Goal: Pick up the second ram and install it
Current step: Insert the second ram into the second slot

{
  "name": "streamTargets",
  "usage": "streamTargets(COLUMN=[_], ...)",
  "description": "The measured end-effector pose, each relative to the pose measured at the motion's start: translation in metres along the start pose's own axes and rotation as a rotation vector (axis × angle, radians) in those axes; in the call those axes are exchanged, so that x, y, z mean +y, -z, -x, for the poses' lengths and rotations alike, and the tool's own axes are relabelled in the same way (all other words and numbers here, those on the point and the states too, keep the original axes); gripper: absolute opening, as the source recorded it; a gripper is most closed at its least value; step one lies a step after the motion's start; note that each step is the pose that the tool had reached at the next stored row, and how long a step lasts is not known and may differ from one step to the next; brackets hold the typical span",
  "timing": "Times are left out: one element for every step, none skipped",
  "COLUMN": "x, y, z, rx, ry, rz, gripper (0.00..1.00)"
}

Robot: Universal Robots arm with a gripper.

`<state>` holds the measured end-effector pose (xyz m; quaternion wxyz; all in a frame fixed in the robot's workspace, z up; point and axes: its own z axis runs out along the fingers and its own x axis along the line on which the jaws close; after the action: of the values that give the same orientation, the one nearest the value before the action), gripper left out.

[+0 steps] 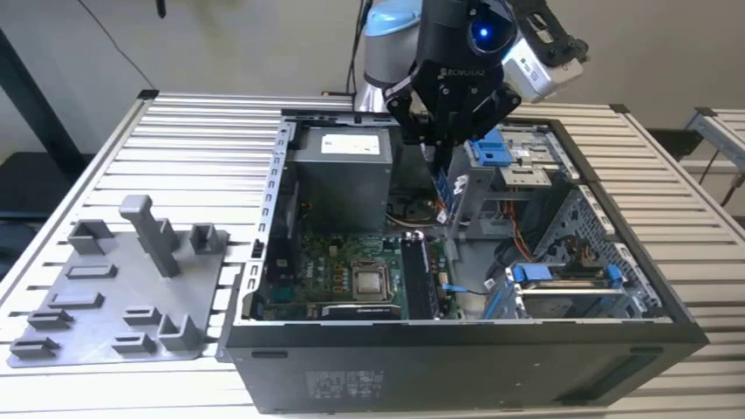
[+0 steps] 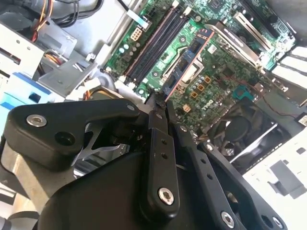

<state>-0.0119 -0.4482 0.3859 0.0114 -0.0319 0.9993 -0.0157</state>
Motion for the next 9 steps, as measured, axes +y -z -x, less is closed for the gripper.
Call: streamTargets(x=[0.0,0.0001,0.0001,0.0002,0.0002,0.0003,0.0003,0.0003,0.0003], y=[-0.0011,-0.0025,-0.0038,-0.0052,-0.0065,-0.0078,-0.0087,-0.0093,-0.0093], z=[0.0,0.0,0.0,-0.0001,-0.0001,-0.0001,-0.0001,-0.0001,-0.0001], rx=[0.0004,0.0006,0.0009,0.0013,0.0015,0.0018,0.0019,0.0014,0.0012], ry=[-0.01,-0.021,-0.032,-0.043,-0.052,-0.06,-0.066,-0.069,-0.069], rz=[-0.0003,-0.0005,-0.0007,-0.001,-0.0011,-0.0013,-0.0014,-0.0012,-0.0005], gripper=[0.14,0.14,0.14,0.14,0.14,0.14,0.14,0.14,0.14])
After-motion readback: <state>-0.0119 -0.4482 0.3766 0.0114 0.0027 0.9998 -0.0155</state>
